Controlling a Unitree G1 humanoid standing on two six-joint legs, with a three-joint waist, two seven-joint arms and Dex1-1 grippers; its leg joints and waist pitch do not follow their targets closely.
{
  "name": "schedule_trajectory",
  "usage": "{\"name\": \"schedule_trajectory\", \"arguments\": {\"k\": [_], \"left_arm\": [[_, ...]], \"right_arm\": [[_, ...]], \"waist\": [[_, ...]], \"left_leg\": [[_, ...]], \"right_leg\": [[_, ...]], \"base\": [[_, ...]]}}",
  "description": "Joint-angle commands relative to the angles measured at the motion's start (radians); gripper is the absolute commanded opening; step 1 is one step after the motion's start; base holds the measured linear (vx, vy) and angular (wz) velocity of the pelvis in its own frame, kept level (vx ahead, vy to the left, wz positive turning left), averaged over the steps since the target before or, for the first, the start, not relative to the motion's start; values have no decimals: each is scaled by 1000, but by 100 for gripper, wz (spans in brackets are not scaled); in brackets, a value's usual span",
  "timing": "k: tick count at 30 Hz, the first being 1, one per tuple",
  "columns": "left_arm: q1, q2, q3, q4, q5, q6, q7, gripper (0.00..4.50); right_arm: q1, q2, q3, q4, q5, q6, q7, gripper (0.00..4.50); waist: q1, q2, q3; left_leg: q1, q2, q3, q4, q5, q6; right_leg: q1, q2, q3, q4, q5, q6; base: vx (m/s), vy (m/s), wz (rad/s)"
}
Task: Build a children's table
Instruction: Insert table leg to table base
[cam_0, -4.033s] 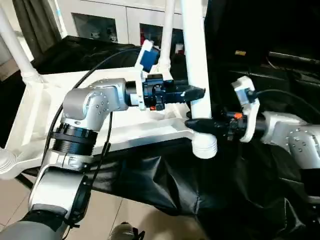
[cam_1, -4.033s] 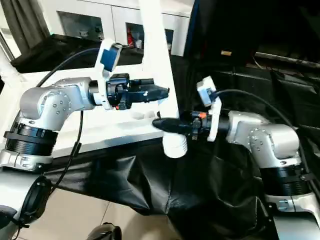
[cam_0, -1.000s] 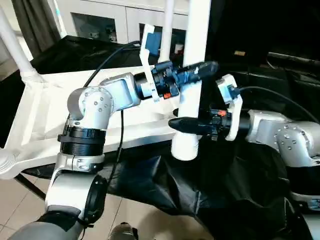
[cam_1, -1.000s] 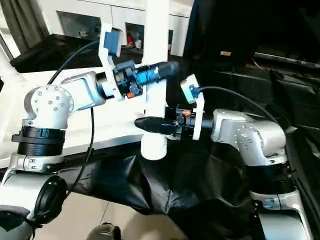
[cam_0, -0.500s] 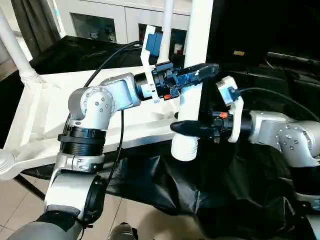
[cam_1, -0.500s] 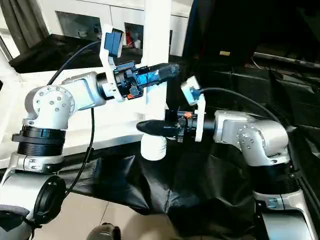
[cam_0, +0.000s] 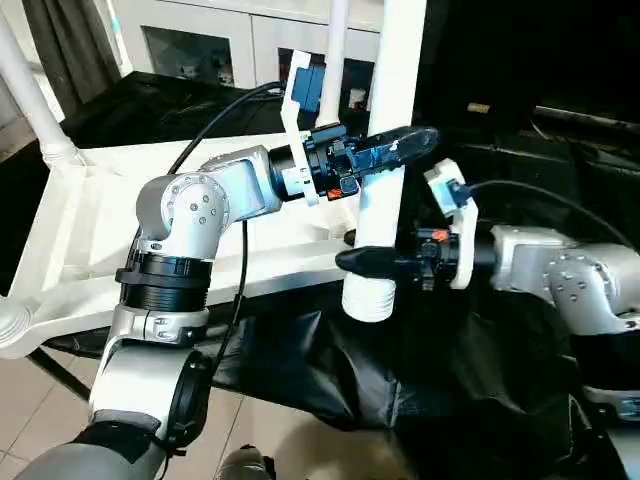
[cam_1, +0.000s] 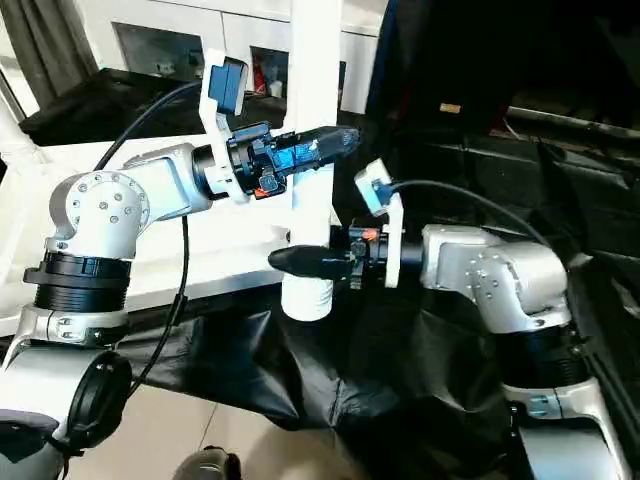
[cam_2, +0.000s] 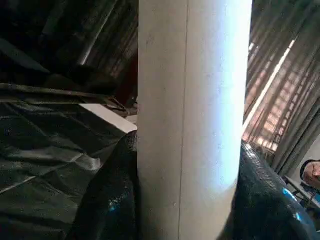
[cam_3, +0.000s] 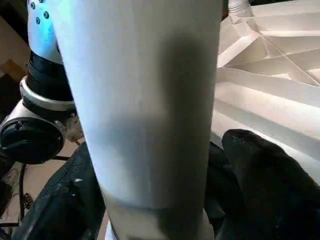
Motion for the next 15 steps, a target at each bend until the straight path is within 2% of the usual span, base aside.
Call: {"name": "schedule_trajectory", "arguments": {"k": [1, 3, 11, 15], "left_arm": [[-6, -7, 1, -31, -16, 4, 0, 185], [-7, -9, 2, -34, -21, 9, 2, 185], [-12, -3, 2, -32, -26, 15, -1, 185], [-15, -1, 2, -27, -25, 16, -2, 185]], "right_arm": [[-15, -2, 1, 8, -8, 1, -8, 318], [-14, 0, 2, 12, -7, 0, -7, 305], [-18, 6, -2, 23, -7, 0, -4, 224], [-16, 5, -4, 24, -8, -1, -3, 204]], "waist": [[3, -12, -95], [3, -14, -96], [3, -9, -97], [3, -10, -97]], "left_leg": [[27, 25, -15, -72, -232, -60], [26, 24, -15, -72, -233, -61], [27, 24, -16, -72, -237, -65], [27, 24, -16, -72, -237, -65]], "right_leg": [[49, -35, 26, -70, -241, -165], [49, -35, 26, -70, -239, -166], [50, -34, 25, -68, -223, -171], [50, -34, 25, -68, -215, -175]], "base": [[0, 0, 0], [0, 0, 0], [0, 0, 0], [0, 0, 0]]}}
